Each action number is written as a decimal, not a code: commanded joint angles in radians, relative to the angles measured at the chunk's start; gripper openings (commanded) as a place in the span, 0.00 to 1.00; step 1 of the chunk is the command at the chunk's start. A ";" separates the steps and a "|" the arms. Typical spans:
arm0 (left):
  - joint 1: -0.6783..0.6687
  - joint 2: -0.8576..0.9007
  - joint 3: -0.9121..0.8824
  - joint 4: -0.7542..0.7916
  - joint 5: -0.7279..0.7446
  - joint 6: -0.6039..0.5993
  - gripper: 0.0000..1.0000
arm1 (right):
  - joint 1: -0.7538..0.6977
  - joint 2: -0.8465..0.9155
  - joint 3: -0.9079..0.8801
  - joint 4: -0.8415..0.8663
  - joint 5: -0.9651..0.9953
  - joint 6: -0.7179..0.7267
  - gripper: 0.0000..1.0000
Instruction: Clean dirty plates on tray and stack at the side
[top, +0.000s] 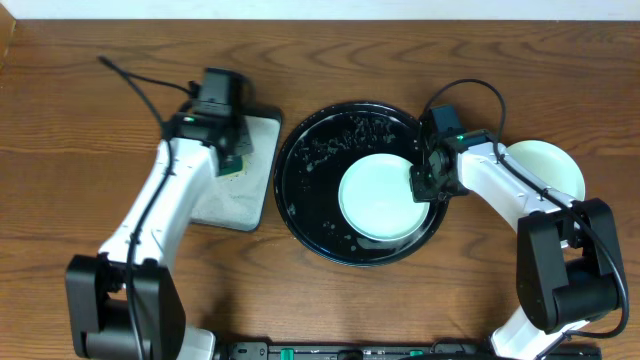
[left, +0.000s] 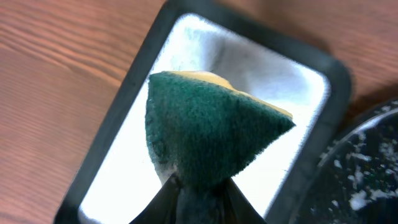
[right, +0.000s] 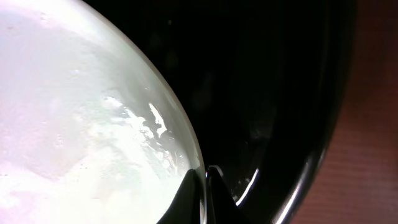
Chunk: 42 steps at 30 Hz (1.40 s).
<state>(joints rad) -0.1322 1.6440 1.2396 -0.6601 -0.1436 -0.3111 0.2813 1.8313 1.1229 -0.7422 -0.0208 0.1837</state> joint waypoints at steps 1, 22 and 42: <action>0.048 0.038 -0.011 0.010 0.217 0.123 0.19 | 0.003 -0.014 0.000 0.002 -0.069 -0.069 0.01; 0.070 0.077 -0.012 -0.017 0.214 0.169 0.80 | 0.114 -0.335 0.069 -0.061 0.284 -0.015 0.01; 0.070 0.077 -0.012 -0.016 0.214 0.169 0.81 | 0.377 -0.481 0.069 -0.089 0.866 -0.107 0.01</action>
<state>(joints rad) -0.0662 1.7226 1.2327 -0.6739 0.0692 -0.1524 0.6117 1.3590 1.1717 -0.8356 0.6430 0.0940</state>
